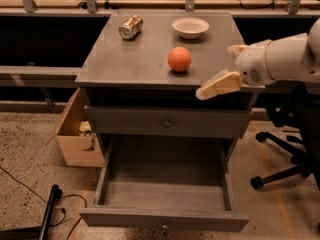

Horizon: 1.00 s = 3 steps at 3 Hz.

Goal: Place orange can into middle drawer

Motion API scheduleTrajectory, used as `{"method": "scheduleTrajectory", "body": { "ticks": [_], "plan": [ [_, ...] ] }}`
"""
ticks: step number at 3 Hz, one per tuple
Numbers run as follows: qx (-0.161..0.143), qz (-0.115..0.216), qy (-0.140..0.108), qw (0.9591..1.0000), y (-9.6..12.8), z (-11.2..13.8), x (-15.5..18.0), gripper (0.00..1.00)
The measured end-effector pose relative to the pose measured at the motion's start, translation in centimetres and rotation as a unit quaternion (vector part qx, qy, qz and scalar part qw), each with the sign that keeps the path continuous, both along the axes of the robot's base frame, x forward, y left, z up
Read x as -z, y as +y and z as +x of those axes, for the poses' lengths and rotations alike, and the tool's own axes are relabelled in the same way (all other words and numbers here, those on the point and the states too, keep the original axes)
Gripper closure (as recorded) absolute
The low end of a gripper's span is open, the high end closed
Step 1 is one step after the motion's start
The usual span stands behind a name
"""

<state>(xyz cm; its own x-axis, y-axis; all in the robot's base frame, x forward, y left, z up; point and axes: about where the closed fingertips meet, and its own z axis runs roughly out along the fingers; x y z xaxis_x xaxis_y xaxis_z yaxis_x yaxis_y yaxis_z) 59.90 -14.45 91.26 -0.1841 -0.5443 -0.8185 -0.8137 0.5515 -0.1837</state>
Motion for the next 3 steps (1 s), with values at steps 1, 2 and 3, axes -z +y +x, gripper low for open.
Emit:
{"method": "scheduleTrajectory", "body": {
  "ticks": [1, 2, 3],
  "plan": [
    [0.004, 0.021, -0.004, 0.9998, -0.1, 3.5, 1.2, 0.00],
    [0.004, 0.025, -0.005, 0.9997, -0.1, 4.0, 1.3, 0.00],
    [0.020, 0.038, -0.023, 0.9988, -0.1, 5.6, 1.6, 0.00]
  ]
}}
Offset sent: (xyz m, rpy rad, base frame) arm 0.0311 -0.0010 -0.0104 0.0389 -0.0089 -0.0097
